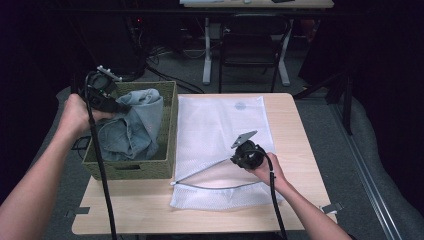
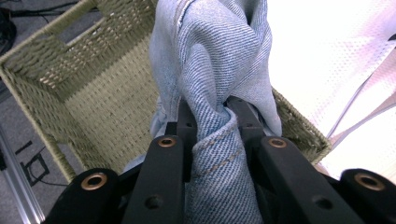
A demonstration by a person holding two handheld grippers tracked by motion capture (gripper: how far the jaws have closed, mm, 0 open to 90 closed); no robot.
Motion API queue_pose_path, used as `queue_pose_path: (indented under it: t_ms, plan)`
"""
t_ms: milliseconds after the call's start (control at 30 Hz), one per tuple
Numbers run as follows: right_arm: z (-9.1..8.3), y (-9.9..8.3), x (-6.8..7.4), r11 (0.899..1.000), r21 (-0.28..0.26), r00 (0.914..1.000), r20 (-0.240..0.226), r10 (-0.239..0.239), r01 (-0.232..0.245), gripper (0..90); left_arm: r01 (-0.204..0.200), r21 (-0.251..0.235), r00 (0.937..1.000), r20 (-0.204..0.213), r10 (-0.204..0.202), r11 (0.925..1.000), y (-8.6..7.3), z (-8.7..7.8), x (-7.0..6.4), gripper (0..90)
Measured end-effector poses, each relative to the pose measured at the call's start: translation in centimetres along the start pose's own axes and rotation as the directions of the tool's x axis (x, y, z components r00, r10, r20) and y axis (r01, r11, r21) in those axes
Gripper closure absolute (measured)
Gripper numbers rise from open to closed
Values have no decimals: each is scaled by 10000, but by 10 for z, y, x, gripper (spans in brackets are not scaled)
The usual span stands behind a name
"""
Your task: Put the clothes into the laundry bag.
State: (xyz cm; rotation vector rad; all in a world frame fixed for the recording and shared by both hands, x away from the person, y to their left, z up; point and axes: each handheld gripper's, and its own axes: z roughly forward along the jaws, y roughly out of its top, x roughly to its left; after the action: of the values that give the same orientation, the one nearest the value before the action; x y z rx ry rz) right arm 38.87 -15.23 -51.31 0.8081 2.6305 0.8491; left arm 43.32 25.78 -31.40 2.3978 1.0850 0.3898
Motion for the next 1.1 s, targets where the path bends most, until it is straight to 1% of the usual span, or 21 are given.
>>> queue_pose_path:
  t_ms: [67, 100, 133, 200, 233, 267, 333, 367, 400, 467, 500, 533, 633, 667, 767, 867, 900, 933, 1000, 1067, 1100]
  plan:
    - [-1, 0, 0, 10000, -36, 10000, -5, -41, 41, 879, -49, -4, 10000, -41, 49, 10000, 2, -3, -1, 777]
    - [-1, 0, 2, 9999, 8, 9999, 22, 143, -143, 879, -87, -21, 10000, -9, 87, 10000, 3, -5, -2, 778]
    - [-1, 0, 2, 9999, 4, 9999, 26, 153, -153, 879, -139, -17, 9999, -17, 139, 9999, 5, -8, -3, 777]
    - [-1, 0, 1, 9999, 23, 9999, 3, 146, -146, 879, -183, 5, 9998, -7, 183, 9998, 7, -11, -4, 777]
    - [-1, 0, 1, 9999, 28, 9999, 2, 139, -139, 879, -182, -33, 9998, -28, 182, 9998, 8, -13, -4, 778]
    - [0, 0, 0, 10000, -7, 10000, -9, 14, -14, 879, -202, -46, 9998, -44, 201, 9998, 10, -15, -5, 778]
    - [0, 0, 0, 10000, -22, 10000, 1, 5, -5, 879, -233, -154, 9997, -55, 232, 9996, 12, -20, -6, 778]
    - [-1, 0, 0, 10000, -43, 10000, -12, -12, 12, 879, -280, -170, 9996, -55, 279, 9995, 14, -22, -8, 778]
    - [-2, 0, 2, 9999, -18, 9999, 23, 157, -157, 879, -325, -168, 9995, -48, 324, 9993, 15, -24, -9, 777]
    - [-2, 0, 2, 9998, -48, 9998, 7, 190, -190, 879, -392, -175, 9992, -42, 391, 9991, 19, -27, -13, 778]
    - [-2, 0, 2, 9998, -34, 9998, 0, 192, -192, 879, -448, -196, 9990, -18, 448, 9988, 20, -29, -14, 778]
    - [-1, 0, 0, 10000, -65, 10000, -2, 63, -63, 879, -450, -243, 9990, -3, 450, 9987, 22, -31, -16, 778]
    - [-1, 0, 0, 10000, -66, 10000, -17, 34, -34, 880, -595, -314, 9982, 28, 597, 9977, 28, -37, -21, 778]
    - [-2, 0, 2, 9998, -23, 9998, 11, 187, -187, 880, -641, -375, 9979, 41, 643, 9972, 30, -39, -23, 777]
    - [-3, 0, 0, 10000, -74, 10000, 4, 52, -52, 880, -852, -448, 9962, 163, 860, 9954, 35, -44, -31, 777]
    - [-2, 0, 0, 9999, -115, 10000, -3, 72, -72, 881, -996, -541, 9946, 233, 1010, 9936, 40, -47, -39, 777]
    - [-2, -1, 0, 9999, -148, 10000, 16, 79, -79, 881, -1023, -574, 9939, 347, 1044, 9931, 42, -48, -42, 777]
    - [-3, -1, 0, 9998, -152, 9999, 23, 98, -97, 882, -1176, -602, 9919, 417, 1202, 9912, 45, -50, -48, 777]
    - [-3, 0, 0, 9997, -216, 10000, 19, 93, -93, 882, -1164, -739, 9912, 541, 1206, 9904, 48, -51, -52, 777]
    - [-4, 0, 0, 9995, -265, 9999, 22, 142, -142, 882, -1298, -819, 9884, 688, 1355, 9882, 52, -53, -58, 777]
    - [-4, 0, 0, 9995, -285, 9999, 37, 155, -154, 882, -1284, -854, 9871, 850, 1357, 9880, 54, -54, -61, 776]
